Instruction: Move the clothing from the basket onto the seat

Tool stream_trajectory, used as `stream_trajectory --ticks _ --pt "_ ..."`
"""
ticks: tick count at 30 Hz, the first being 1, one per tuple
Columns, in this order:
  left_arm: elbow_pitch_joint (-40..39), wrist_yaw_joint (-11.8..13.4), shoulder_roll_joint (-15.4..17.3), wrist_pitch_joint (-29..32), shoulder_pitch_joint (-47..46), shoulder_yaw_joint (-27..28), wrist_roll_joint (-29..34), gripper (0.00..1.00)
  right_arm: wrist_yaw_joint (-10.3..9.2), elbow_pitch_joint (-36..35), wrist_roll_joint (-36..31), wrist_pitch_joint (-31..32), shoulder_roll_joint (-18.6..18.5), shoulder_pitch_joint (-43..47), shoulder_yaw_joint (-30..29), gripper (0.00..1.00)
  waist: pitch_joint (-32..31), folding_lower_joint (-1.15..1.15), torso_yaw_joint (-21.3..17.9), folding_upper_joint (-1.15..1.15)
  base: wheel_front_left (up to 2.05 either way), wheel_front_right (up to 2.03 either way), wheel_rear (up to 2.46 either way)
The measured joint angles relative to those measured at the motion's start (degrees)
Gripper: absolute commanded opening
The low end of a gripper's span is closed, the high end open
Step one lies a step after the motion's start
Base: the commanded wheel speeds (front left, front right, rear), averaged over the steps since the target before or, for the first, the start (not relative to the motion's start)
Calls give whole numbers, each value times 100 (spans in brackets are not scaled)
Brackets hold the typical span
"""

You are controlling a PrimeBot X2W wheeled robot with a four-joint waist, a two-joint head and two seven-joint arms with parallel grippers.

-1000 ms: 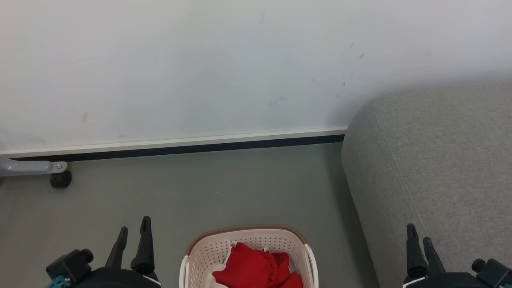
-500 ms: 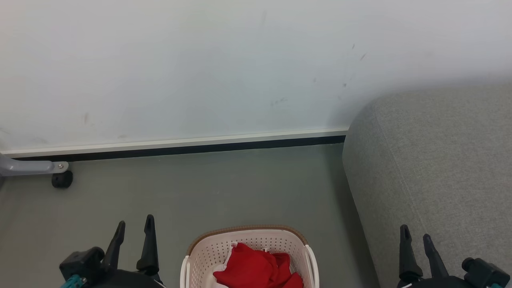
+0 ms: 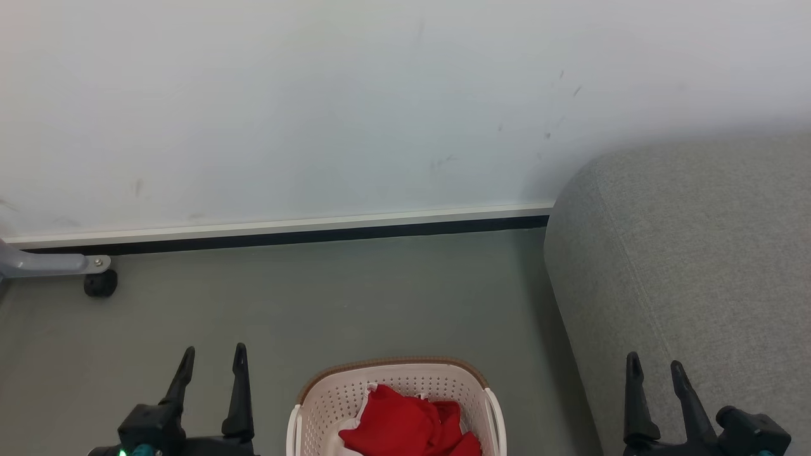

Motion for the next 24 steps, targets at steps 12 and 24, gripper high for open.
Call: stream_trajectory --ticks 12,24 --pt "-22 154 48 -240 13 -112 859 100 -141 -110 -860 -238 -23 47 100 100 37 0 10 0 0 0 0" --pt "76 155 63 -278 7 -104 1103 100 -190 -145 -1099 -291 -29 45 170 100 128 0 -10 0 0 0 0"
